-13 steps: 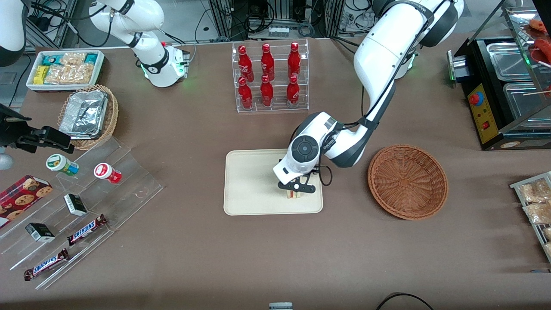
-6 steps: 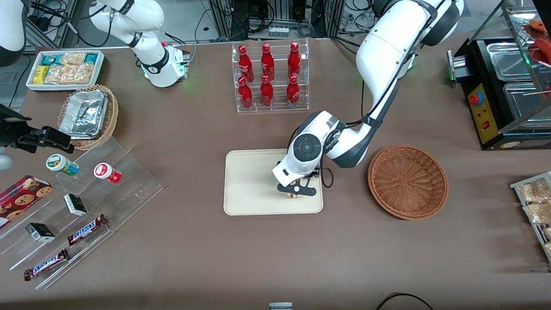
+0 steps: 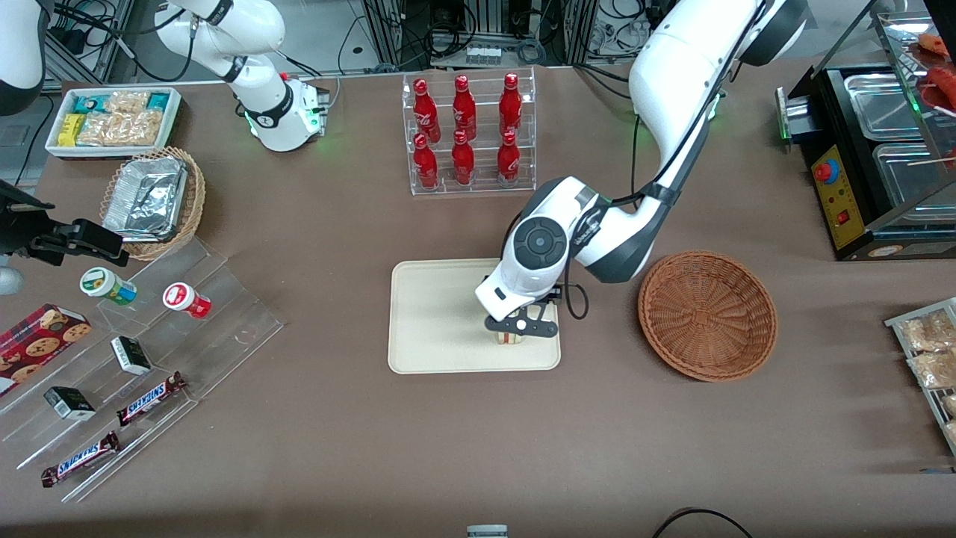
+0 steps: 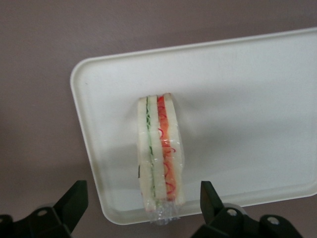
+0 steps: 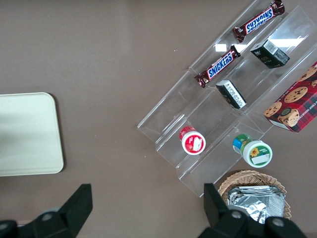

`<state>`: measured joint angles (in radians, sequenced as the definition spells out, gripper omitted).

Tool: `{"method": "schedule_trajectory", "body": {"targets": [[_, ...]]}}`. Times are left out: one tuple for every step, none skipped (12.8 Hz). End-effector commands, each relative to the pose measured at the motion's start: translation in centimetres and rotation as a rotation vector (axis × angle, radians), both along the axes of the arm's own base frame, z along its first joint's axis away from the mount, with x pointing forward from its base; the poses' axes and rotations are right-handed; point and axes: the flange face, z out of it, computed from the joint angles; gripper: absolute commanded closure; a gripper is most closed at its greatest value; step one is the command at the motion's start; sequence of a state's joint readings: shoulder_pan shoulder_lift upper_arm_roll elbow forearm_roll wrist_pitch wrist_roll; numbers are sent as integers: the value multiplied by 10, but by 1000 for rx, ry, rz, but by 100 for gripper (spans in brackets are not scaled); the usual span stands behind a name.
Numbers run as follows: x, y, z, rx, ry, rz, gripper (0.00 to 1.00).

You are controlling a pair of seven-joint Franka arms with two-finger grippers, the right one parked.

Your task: Place sandwich from basket to tray

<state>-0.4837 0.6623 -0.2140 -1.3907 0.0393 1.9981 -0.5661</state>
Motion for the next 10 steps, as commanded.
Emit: {"method": "schedule_trajectory", "body": {"targets": [[10,23,36,12,-14,40,0],[16,36,44,12,-13,58,0],[25,49,55,3,-27,82,0],[30,59,65,-8,-33,102,0],[35,71,78,-13,-47,111,0],[44,93,87,-6,-48,136,0],[51,115,92,3,-31,144,0],[53,127,103,1,-32,139,0],[58,149,112,9,-25,167,0],[61,170,119,20,-9,195,0]]}}
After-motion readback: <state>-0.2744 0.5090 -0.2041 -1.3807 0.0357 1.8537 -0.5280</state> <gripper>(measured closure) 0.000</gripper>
